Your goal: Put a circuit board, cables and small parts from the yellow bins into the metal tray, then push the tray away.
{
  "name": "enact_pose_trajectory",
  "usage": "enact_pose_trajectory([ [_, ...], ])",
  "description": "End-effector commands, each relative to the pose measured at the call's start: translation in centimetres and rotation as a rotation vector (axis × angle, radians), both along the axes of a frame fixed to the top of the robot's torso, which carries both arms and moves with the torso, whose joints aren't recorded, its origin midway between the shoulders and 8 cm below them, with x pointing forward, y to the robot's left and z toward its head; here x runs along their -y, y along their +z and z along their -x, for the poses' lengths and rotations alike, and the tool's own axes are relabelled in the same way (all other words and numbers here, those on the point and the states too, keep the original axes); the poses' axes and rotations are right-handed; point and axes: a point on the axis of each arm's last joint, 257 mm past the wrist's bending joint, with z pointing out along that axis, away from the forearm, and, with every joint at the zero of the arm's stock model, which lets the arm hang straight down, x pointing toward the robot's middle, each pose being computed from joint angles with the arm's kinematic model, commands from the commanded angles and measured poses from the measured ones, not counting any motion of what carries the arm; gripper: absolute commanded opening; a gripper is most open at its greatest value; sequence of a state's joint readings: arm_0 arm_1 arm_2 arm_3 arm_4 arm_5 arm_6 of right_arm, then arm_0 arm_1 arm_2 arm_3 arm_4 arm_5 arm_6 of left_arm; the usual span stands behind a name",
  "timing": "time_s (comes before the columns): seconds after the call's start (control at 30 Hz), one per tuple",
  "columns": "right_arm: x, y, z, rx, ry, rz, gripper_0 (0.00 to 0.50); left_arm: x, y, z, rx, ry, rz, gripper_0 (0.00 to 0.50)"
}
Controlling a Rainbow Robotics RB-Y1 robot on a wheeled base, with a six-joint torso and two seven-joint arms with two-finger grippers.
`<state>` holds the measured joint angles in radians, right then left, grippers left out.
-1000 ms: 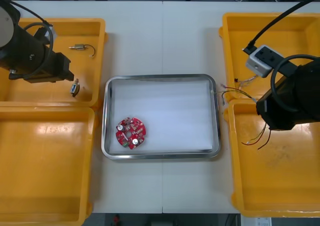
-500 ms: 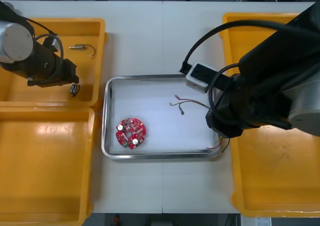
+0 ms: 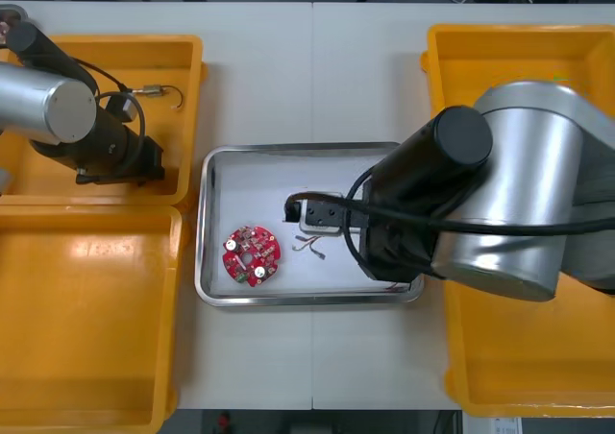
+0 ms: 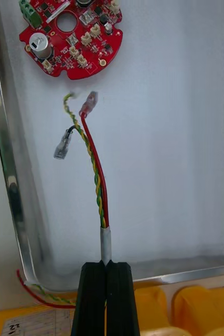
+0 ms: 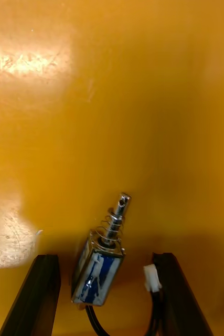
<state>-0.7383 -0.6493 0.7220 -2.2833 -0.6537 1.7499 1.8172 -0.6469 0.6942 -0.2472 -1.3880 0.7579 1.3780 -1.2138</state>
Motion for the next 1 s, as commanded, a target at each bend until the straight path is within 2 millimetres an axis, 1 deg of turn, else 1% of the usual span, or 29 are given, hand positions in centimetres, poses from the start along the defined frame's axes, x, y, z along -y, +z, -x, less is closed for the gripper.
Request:
enact_pose_trajectory([
  [0.03,-2.4,-1.9,0.0,0.009,0.045,-0.012,0.000,-1.5,1.9,-2.0,0.069,-0.087,-0.094,0.500],
  [0.1,-2.7,-2.7,-0.2,0.011,0.056,-0.010,0.000,-1.6,1.8,-2.2,0.073,-0.087,-0.095,0.500],
  [0.13,-2.9,-3.3,-0.3,0.014,0.063,-0.009,0.000,-1.6,1.8,-2.2,0.074,-0.085,-0.096,0.486],
  [0.17,-3.1,-3.9,-0.4,0.015,0.069,-0.006,0.000,-1.5,1.8,-2.1,0.073,-0.086,-0.093,0.319],
  [0.2,-3.1,-4.1,-0.6,0.017,0.072,-0.003,0.000,-1.5,1.8,-2.1,0.073,-0.086,-0.093,0.220],
  [0.23,-3.1,-4.7,-0.7,0.018,0.074,0.004,0.000,-1.5,1.8,-2.1,0.071,-0.084,-0.092,0.045],
  [0.27,-2.9,-5.3,-1.0,0.017,0.074,0.015,0.000,-1.5,1.8,-2.1,0.071,-0.083,-0.092,0.001],
  [0.3,-2.8,-5.6,-1.1,0.016,0.074,0.020,0.000,-1.5,1.8,-2.1,0.071,-0.083,-0.092,0.001],
  [0.37,-2.3,-6.9,-1.5,0.003,0.069,0.040,0.000,-1.6,1.8,-2.1,0.071,-0.083,-0.093,0.000],
  [0.47,-2.0,-7.7,-2.2,-0.002,0.066,0.048,0.000,-1.7,2.0,-2.2,0.075,-0.077,-0.090,0.000],
  [0.6,-1.6,-8.2,-3.2,0.008,0.061,0.056,0.000,-2.2,2.7,-2.4,0.085,-0.060,-0.076,0.000],
  [0.67,-1.5,-8.4,-3.7,0.015,0.060,0.059,0.000,-2.6,3.7,-2.5,0.093,-0.048,-0.069,0.000],
  [0.8,-1.3,-8.6,-4.0,0.019,0.062,0.061,0.000,-3.1,5.7,-2.3,0.104,-0.031,-0.053,0.000],
  [0.87,-1.2,-8.5,-4.2,0.028,0.061,0.066,0.000,-3.6,7.0,-1.9,0.098,-0.024,-0.050,0.000],
  [0.93,-1.0,-8.5,-4.4,0.038,0.054,0.069,0.000,-3.6,8.2,-1.5,0.097,-0.023,-0.045,0.000],
  [0.97,-0.9,-8.5,-4.7,0.051,0.053,0.074,0.099,-3.7,8.9,-1.2,0.093,-0.019,-0.045,0.000],
  [1.0,-0.8,-8.4,-4.9,0.061,0.052,0.077,0.216,-3.6,9.3,-1.1,0.093,-0.017,-0.042,0.000],
])
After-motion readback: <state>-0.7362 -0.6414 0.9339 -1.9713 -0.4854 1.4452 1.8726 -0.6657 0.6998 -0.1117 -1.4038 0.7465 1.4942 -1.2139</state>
